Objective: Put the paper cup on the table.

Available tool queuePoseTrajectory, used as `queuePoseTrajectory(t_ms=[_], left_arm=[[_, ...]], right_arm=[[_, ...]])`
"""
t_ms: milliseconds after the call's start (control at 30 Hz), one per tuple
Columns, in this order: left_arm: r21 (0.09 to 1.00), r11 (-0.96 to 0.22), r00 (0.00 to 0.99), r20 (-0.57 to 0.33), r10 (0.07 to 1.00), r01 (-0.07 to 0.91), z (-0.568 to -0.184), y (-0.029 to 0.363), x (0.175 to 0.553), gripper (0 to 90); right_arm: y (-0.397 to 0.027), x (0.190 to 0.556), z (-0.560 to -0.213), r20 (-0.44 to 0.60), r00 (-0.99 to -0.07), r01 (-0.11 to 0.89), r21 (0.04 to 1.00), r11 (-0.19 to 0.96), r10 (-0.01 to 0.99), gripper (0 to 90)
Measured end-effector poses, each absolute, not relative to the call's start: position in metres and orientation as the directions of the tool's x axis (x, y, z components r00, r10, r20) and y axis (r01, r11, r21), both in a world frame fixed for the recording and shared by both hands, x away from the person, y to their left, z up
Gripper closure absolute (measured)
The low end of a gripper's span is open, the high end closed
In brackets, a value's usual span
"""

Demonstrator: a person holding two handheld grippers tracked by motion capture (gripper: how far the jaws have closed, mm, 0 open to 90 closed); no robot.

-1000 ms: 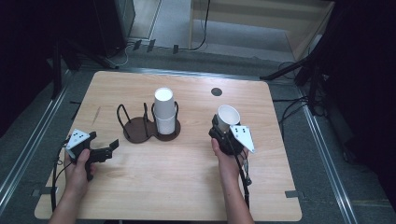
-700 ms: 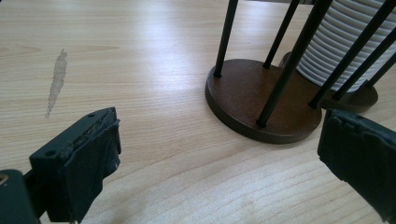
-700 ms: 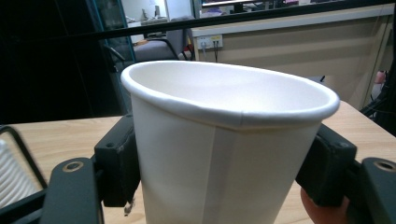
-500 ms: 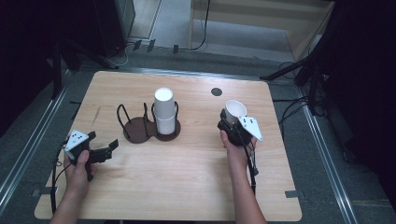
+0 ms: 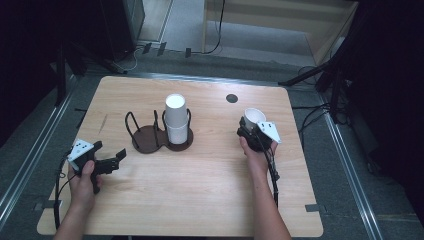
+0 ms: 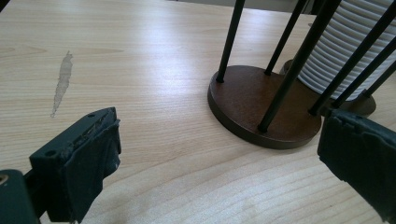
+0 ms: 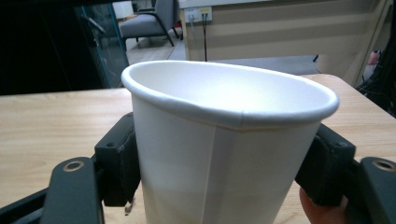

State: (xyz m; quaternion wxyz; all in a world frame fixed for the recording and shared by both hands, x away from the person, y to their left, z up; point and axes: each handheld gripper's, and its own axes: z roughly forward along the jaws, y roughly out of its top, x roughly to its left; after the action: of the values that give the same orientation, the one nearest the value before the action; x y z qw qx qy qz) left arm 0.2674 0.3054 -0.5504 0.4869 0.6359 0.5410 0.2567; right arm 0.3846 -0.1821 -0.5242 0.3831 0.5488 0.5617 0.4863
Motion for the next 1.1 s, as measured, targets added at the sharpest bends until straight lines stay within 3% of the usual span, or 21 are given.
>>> queuePoseTrajectory(t_ms=[600, 1100], left_arm=[[0.894, 0.072, 0.282, -0.215, 0.935, 0.442, -0.551, 0.306, 0.268, 0.0], [0.893, 0.074, 0.28, -0.217, 0.935, 0.445, -0.551, 0.306, 0.268, 0.0]], right_arm=[[-0.18, 0.404, -0.538, 0.045, -0.049, 0.258, 0.966, -0.031, 0.998, 26.6], [-0.179, 0.409, -0.541, 0.02, -0.047, 0.351, 0.936, -0.003, 0.999, 22.6]])
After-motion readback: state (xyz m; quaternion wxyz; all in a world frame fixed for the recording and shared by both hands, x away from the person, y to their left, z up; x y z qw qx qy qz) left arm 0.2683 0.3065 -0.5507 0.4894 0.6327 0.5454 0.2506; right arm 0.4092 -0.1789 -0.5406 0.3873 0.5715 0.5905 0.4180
